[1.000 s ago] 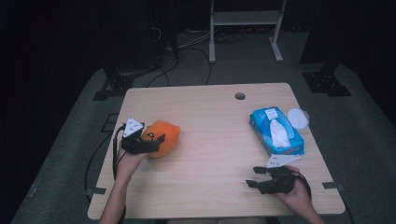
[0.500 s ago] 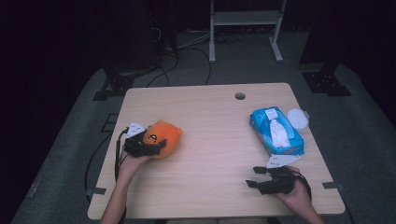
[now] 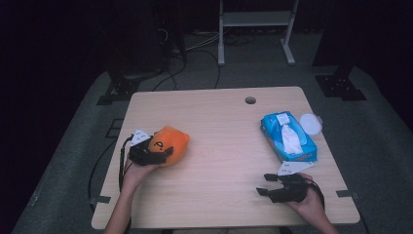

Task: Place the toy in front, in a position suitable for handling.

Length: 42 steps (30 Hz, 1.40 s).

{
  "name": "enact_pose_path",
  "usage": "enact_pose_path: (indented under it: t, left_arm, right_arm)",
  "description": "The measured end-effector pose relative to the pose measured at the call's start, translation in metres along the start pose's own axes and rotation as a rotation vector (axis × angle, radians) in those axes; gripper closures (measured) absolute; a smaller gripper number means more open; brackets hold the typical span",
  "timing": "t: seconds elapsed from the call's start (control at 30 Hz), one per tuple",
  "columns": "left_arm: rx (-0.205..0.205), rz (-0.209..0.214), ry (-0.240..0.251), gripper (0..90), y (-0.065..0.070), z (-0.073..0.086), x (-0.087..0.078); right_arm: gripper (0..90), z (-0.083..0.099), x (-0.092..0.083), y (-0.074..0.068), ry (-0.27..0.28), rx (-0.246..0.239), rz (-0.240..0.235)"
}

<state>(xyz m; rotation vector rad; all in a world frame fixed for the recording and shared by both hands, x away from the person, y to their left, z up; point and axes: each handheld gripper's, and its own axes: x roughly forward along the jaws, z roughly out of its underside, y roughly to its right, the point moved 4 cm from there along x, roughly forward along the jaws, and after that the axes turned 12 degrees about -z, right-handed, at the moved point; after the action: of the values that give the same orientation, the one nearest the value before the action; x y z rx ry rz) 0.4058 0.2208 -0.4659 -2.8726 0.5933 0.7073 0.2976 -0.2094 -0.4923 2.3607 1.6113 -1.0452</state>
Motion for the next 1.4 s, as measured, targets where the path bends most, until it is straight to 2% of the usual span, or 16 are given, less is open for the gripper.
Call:
enact_pose_path:
  t: [0.3, 0.53, 0.63, 0.7, 0.87, 0.97, 1.07, 1.13, 1.27, 1.4]
  left_arm:
    - [-0.016, -0.008, 0.035, 1.2, 0.000, 0.002, -0.001]
    - [-0.051, 0.002, 0.021, 14.3, 0.000, -0.001, -0.005]
    - [-0.073, -0.004, 0.029, 20.6, -0.001, -0.001, -0.008]
    - [-0.073, -0.006, 0.030, 23.9, -0.001, -0.001, -0.008]
    - [-0.093, -0.013, 0.051, 28.1, 0.000, -0.003, -0.011]
    - [-0.133, 0.017, 0.078, 29.6, -0.001, -0.005, -0.013]
    - [-0.137, 0.014, 0.097, 29.7, -0.002, -0.006, -0.015]
    - [-0.156, 0.038, 0.116, 29.9, -0.001, -0.009, -0.017]
    - [-0.146, 0.064, 0.136, 31.0, 0.007, -0.015, -0.021]
    - [-0.134, 0.110, 0.171, 31.1, 0.021, -0.025, -0.027]
  right_arm:
    - [34.8, 0.000, -0.001, -0.001, 0.001, -0.004, 0.003]
    - [34.7, 0.000, -0.001, 0.000, -0.002, -0.006, 0.004]
    - [34.7, 0.000, -0.001, 0.000, -0.001, -0.005, 0.003]
    - [34.7, 0.000, -0.001, 0.000, -0.003, -0.006, 0.004]
    - [34.7, 0.000, -0.002, -0.001, -0.001, -0.010, 0.004]
    - [34.8, 0.000, -0.002, -0.001, -0.002, -0.010, 0.005]
    - [34.7, 0.000, -0.002, -0.001, -0.002, -0.010, 0.005]
    - [34.8, 0.000, -0.002, -0.001, -0.001, -0.009, 0.004]
    - [34.7, 0.000, -0.002, -0.001, -0.004, -0.011, 0.006]
    - [34.7, 0.000, -0.003, -0.001, 0.003, -0.009, 0.008]
